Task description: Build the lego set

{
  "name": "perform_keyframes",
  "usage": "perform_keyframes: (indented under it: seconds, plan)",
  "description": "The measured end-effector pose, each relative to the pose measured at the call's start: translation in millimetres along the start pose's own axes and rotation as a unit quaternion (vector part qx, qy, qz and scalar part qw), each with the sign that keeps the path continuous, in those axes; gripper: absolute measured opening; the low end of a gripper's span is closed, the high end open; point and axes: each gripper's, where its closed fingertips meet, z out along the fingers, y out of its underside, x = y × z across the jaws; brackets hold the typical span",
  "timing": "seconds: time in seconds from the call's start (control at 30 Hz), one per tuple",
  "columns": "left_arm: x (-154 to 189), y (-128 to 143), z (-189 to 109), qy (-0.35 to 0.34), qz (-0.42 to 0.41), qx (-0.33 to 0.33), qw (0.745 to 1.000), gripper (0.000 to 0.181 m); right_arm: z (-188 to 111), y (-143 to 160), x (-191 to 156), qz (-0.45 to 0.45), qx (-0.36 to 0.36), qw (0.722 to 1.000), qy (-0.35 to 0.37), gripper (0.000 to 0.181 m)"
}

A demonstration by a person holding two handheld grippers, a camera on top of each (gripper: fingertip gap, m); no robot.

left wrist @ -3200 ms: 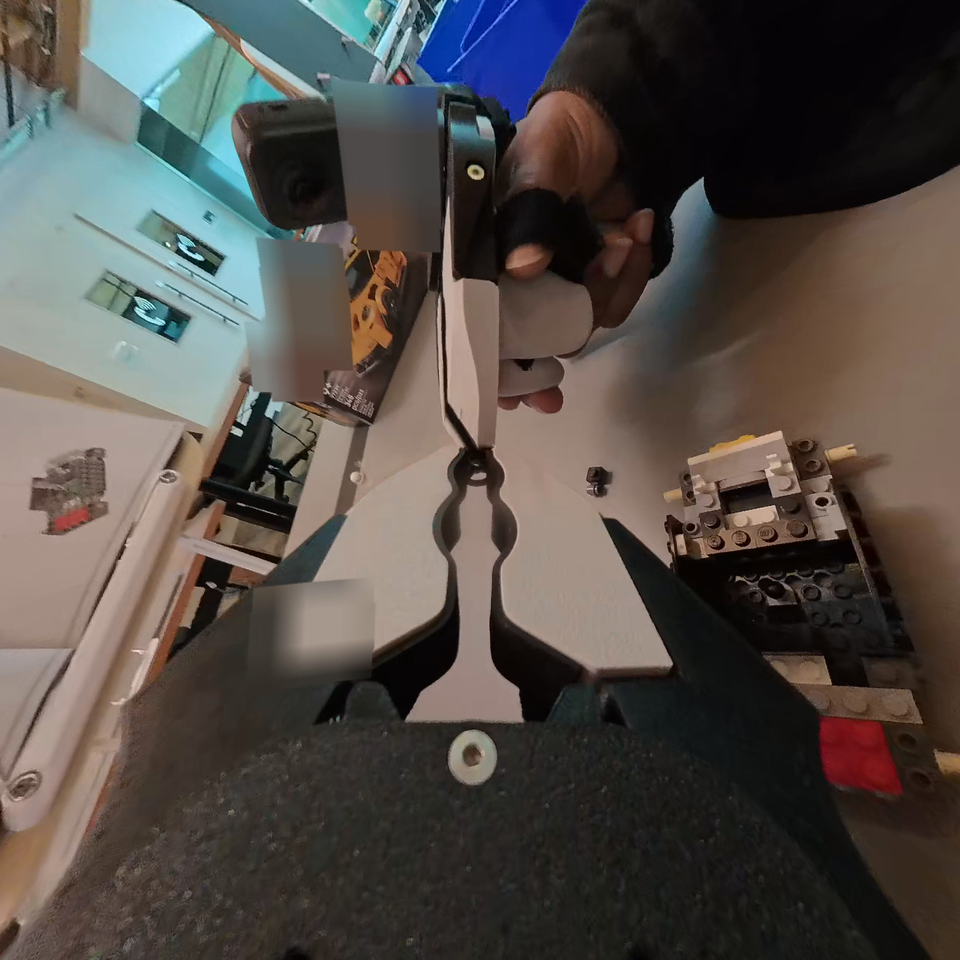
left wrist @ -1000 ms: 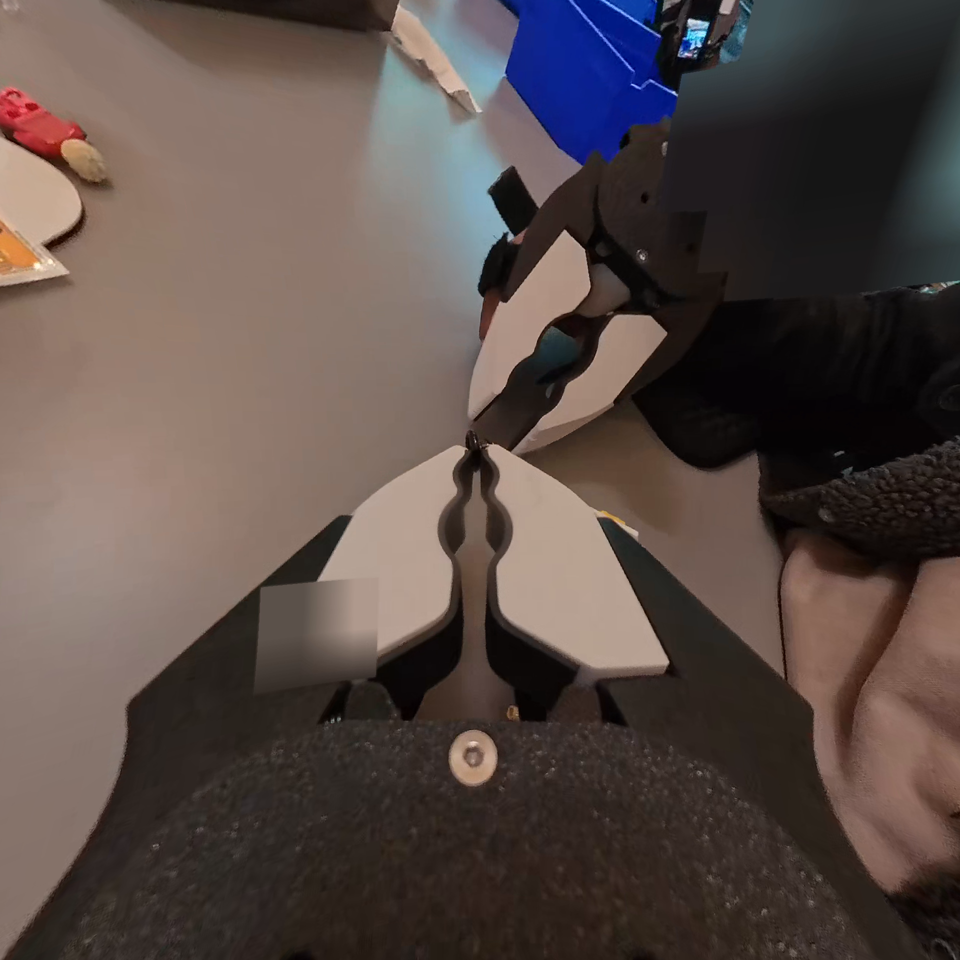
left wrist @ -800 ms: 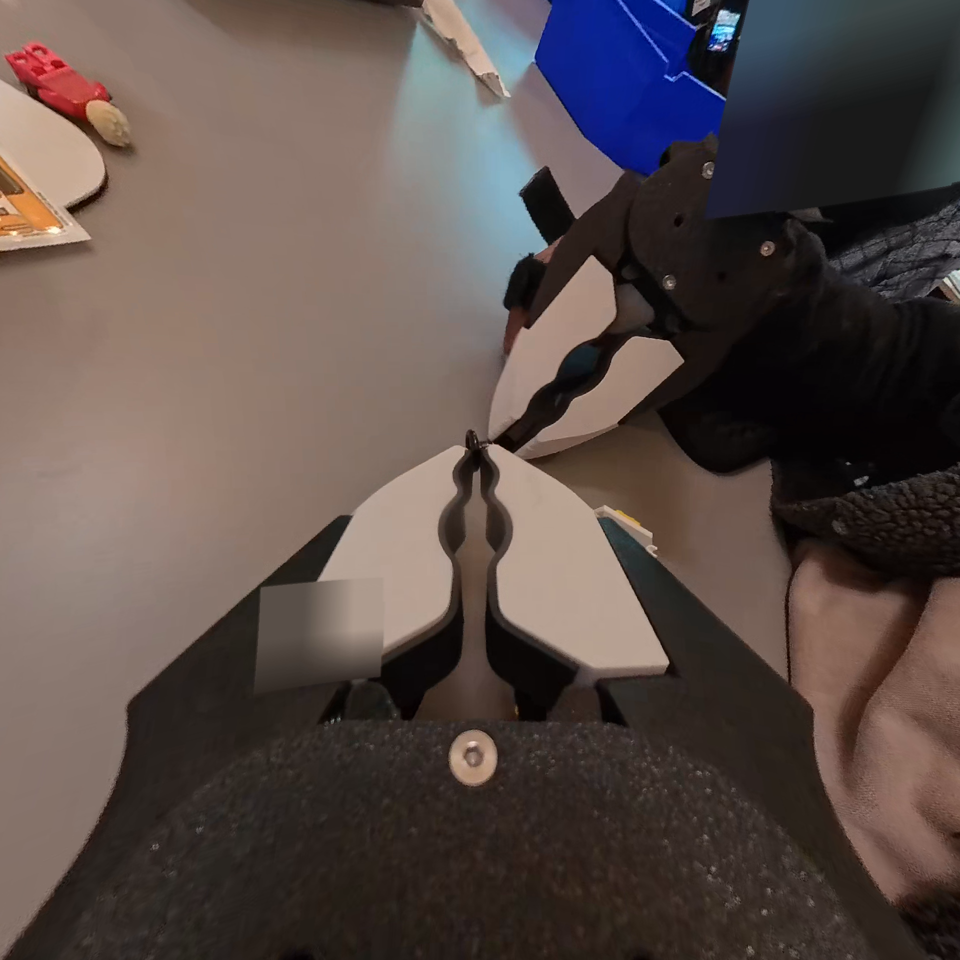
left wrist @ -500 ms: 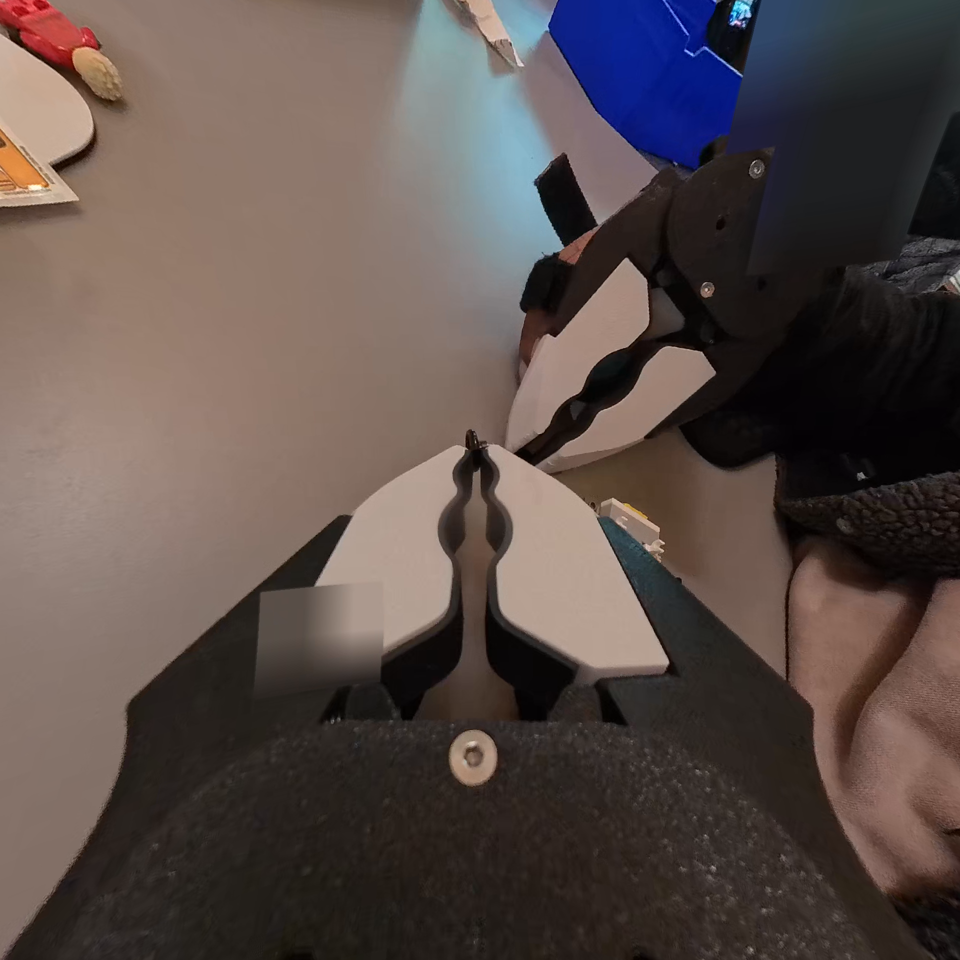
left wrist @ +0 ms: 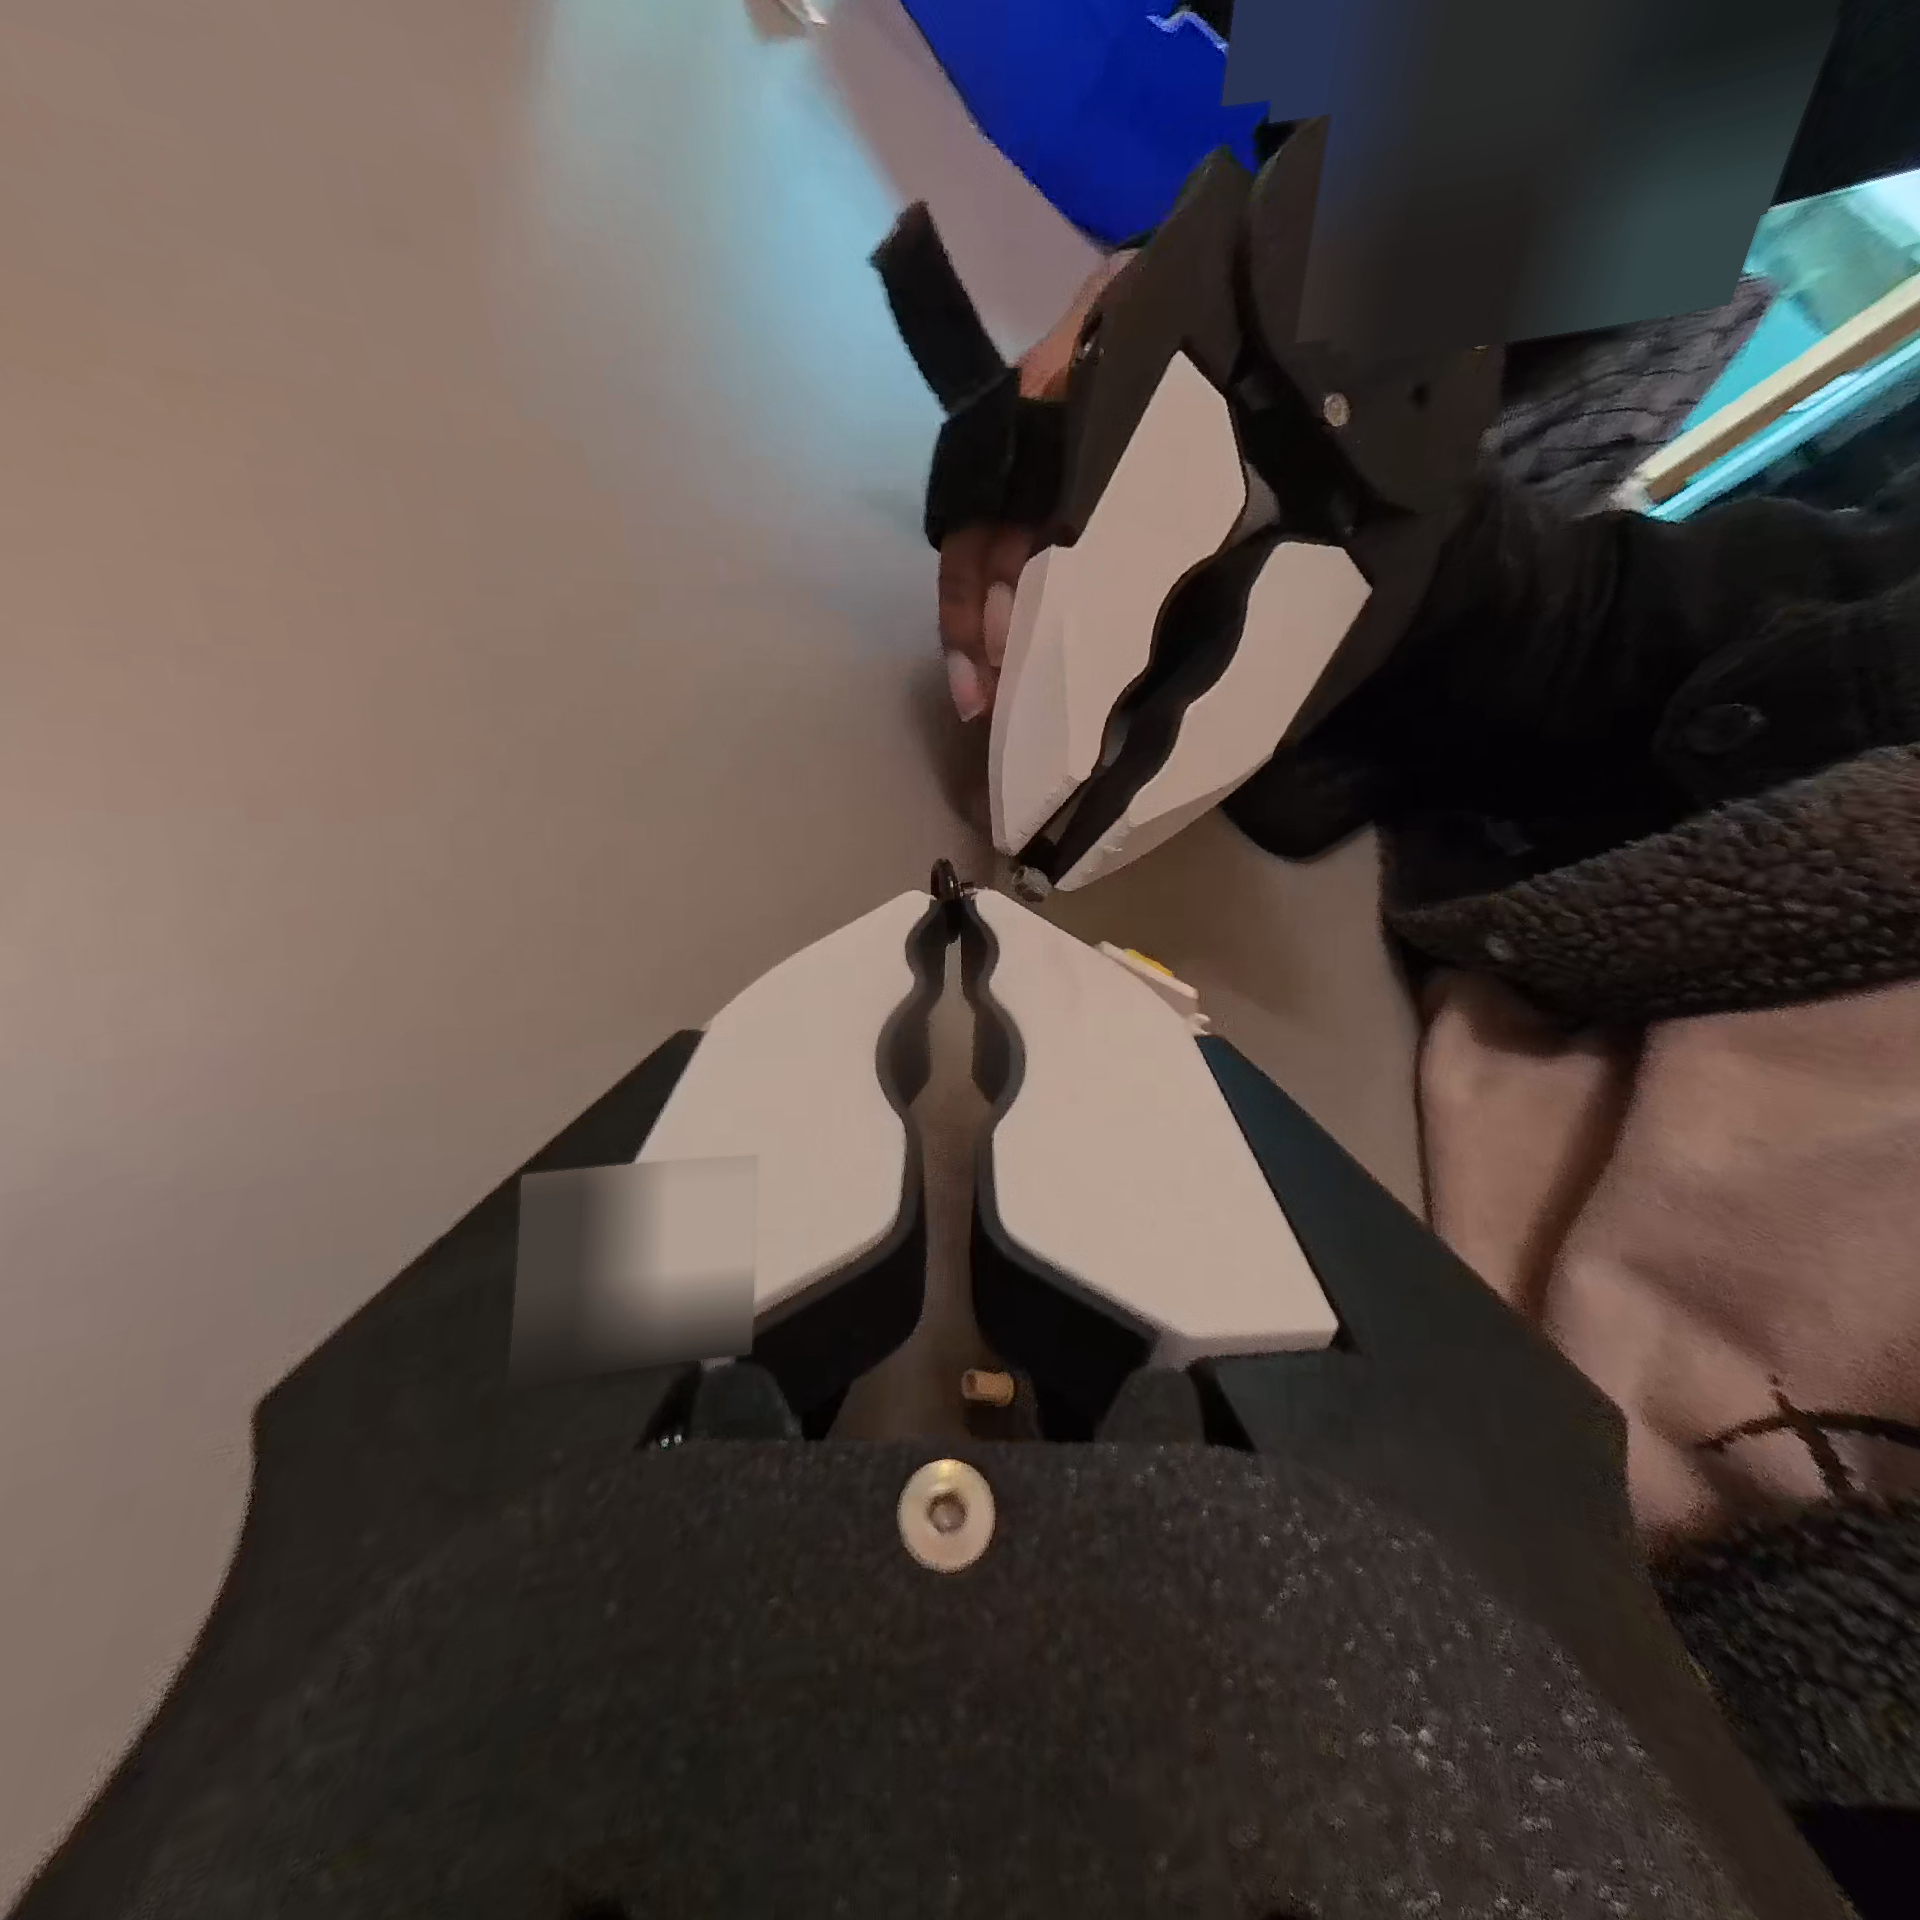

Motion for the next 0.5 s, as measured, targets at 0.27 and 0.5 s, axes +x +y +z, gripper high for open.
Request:
perform_keyframes:
  seconds: [0.27,0.5]
  plan:
    - [20,5,1,0.080,0.018,-0.011,0.997,0.002,-10,-14,-17,-0.023,0.041,0.998,-0.048,0.008]
    - [27,9,3,0.088,0.039,-0.024,0.995,0.002,-7,-13,-19,-0.025,0.036,0.998,-0.052,0.008]
